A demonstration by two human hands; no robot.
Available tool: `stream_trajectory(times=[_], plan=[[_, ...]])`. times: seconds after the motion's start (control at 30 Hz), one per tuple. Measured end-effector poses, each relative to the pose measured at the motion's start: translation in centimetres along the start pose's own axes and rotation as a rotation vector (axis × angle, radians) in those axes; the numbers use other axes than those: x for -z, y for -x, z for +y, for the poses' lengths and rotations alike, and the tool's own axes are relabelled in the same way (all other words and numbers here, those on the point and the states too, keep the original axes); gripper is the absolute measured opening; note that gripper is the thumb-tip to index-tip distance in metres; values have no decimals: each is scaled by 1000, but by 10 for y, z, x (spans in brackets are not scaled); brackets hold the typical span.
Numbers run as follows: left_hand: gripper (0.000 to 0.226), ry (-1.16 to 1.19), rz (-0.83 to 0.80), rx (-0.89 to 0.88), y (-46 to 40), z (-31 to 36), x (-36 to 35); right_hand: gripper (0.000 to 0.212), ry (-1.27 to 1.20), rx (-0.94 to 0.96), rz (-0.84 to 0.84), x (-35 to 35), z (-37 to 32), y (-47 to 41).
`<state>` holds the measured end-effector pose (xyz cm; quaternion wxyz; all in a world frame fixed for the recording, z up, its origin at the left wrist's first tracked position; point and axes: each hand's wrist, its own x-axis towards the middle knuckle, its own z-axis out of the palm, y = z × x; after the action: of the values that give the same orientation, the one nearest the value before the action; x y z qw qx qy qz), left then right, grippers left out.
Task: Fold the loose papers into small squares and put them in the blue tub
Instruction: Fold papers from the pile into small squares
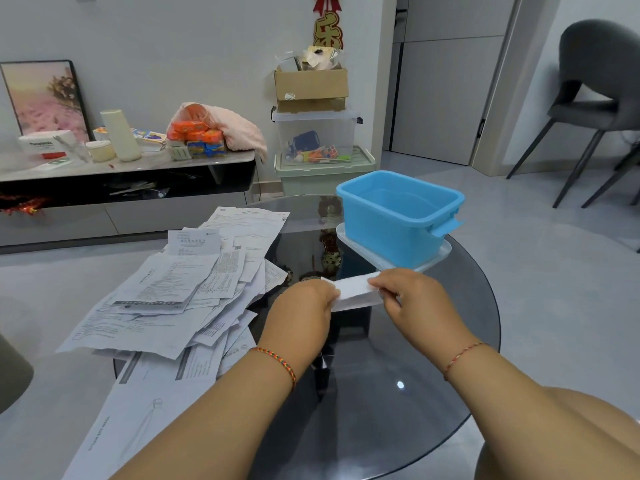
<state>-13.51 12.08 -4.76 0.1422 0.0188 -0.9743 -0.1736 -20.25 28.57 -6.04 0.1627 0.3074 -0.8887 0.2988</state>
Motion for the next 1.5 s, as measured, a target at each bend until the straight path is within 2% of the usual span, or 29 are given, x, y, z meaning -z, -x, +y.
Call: stream_trajectory(times=[0.13,0.3,0.5,0.7,0.87,1.03,1.13,1.23,1.33,1.4,1.5], plan=[[14,-155,-104,23,-5,-10,-20,35,111,-25,-259,-12,3,3],[25,-180,-130,15,-6,-15,-28,40,268,-13,-356,-10,0,5],[26,-190,-101,-48,5,-11,-23,38,283,-15,-327,-9,-6,10],[39,-98,38,-80,14,-16,-15,41,267,26,-239,-4,-10,10],[29,-97,93,-64,22,-16,1,38,226,68,-176,-2,-18,10],[30,-122,287,44,34,-41,41,34,150,96,-107,-4,-22,13],[34,-200,336,263,39,-72,68,30,108,98,-75,-5,-22,15],[50,-225,264,476,40,-99,89,27,103,115,-61,-6,-22,17],[62,-210,108,560,41,-119,96,26,118,119,-68,-9,-21,18],[56,-202,24,581,42,-127,94,26,122,112,-83,-11,-20,18],[31,-297,22,539,44,-135,90,26,120,100,-99,-11,-22,18]])
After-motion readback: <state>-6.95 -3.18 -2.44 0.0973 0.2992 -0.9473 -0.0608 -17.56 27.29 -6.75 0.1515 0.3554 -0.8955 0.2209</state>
